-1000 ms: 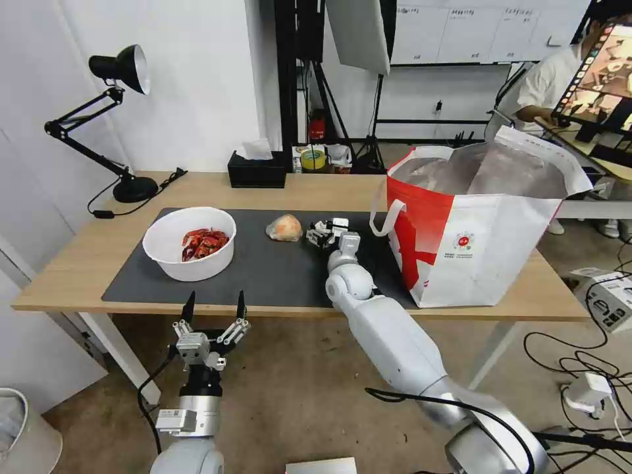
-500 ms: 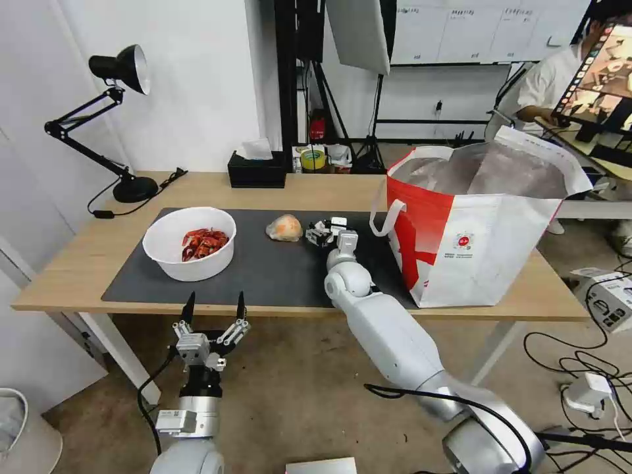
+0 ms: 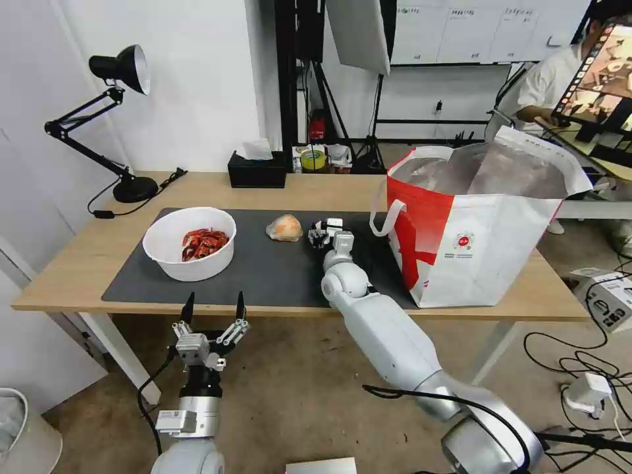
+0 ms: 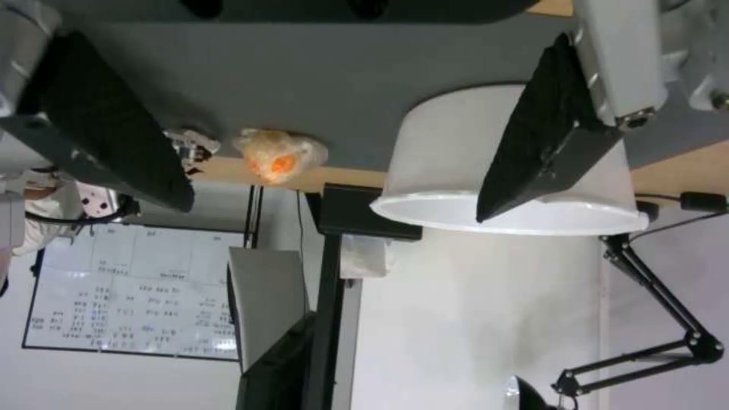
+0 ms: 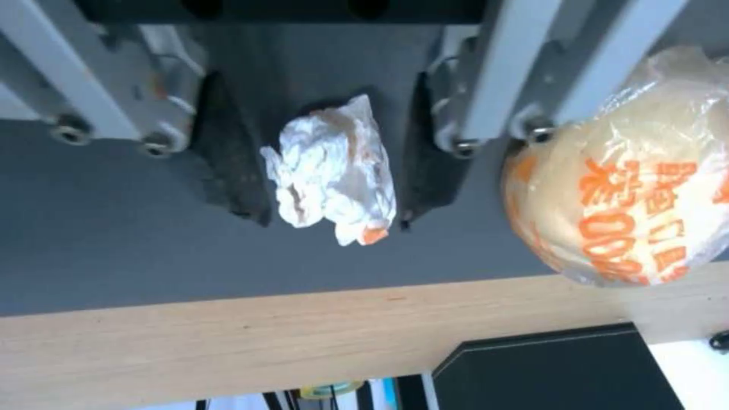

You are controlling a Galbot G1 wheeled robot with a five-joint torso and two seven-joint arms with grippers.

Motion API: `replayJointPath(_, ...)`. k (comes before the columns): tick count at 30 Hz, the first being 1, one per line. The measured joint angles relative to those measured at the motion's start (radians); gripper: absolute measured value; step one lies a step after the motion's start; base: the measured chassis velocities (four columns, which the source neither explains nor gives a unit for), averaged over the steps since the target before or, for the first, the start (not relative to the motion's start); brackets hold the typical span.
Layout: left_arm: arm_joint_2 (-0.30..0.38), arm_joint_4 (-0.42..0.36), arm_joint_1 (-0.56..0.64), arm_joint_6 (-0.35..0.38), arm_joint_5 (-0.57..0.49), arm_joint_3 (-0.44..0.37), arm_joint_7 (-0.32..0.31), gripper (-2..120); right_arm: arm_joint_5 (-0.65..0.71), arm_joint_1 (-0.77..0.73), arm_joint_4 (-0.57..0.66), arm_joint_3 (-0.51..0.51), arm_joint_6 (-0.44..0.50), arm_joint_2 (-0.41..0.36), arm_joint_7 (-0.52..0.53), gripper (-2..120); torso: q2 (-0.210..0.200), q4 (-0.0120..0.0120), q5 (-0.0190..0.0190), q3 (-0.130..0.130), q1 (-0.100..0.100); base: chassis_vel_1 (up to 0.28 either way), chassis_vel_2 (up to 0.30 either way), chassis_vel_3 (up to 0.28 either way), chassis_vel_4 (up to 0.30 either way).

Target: Pick up the trash from the table and place it into the takeout bag.

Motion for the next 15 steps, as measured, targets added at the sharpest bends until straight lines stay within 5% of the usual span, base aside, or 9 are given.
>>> replayJointPath(10,-0.004,0.008,-0.003,-0.016,0.002,-0.003,0.000,100,0.000,-0.010,-0.002,0.012,0.002,0.000,0.000,2,0.000,0.0000,0.0000,0.000,0.000,0.000,0.000,0.000,0.000)
replayJointPath(15,-0.004,0.010,-0.006,-0.016,0.004,-0.006,0.000,100,0.000,-0.010,-0.002,0.012,0.003,0.000,0.000,0,0.000,0.0000,0.0000,0.000,0.000,0.000,0.000,0.000,0.000)
